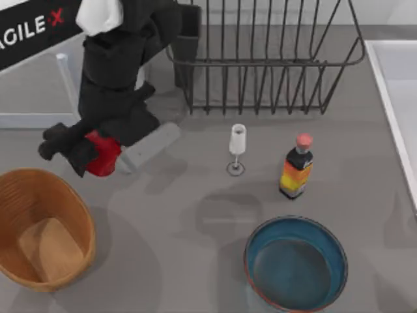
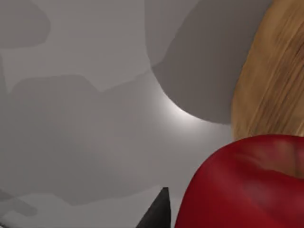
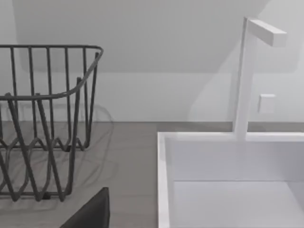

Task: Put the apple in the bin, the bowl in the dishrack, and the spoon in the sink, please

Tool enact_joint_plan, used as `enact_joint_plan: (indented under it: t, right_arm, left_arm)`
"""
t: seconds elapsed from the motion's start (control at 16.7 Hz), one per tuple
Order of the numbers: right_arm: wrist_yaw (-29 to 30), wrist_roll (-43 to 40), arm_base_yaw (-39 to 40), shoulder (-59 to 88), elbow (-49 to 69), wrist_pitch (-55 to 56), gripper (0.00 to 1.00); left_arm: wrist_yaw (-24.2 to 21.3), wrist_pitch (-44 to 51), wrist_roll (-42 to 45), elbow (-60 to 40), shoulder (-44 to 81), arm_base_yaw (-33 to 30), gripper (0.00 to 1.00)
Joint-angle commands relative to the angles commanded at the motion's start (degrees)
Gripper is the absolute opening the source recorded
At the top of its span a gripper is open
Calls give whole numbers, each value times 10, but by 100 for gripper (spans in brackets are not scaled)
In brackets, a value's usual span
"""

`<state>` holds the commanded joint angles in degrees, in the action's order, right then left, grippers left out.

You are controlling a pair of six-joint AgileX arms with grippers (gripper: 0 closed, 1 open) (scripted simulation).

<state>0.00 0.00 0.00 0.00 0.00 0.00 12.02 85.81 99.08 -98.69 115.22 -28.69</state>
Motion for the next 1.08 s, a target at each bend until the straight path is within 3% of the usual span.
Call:
enact_joint_plan:
  t: [0.24, 0.48, 0.72, 1.08]
  right_arm:
    - [0, 0, 0, 0, 0, 0, 100]
    - [0, 0, 0, 0, 0, 0, 100]
    - [0, 0, 0, 0, 0, 0, 100]
    - [0, 0, 0, 0, 0, 0, 100]
  left_arm:
    - [34, 41, 250, 38, -41, 2, 0]
    - [60, 69, 419, 70, -77, 5, 0]
    - [73, 82, 490, 87, -96, 6, 0]
    - [72, 80, 493, 88, -95, 4, 0]
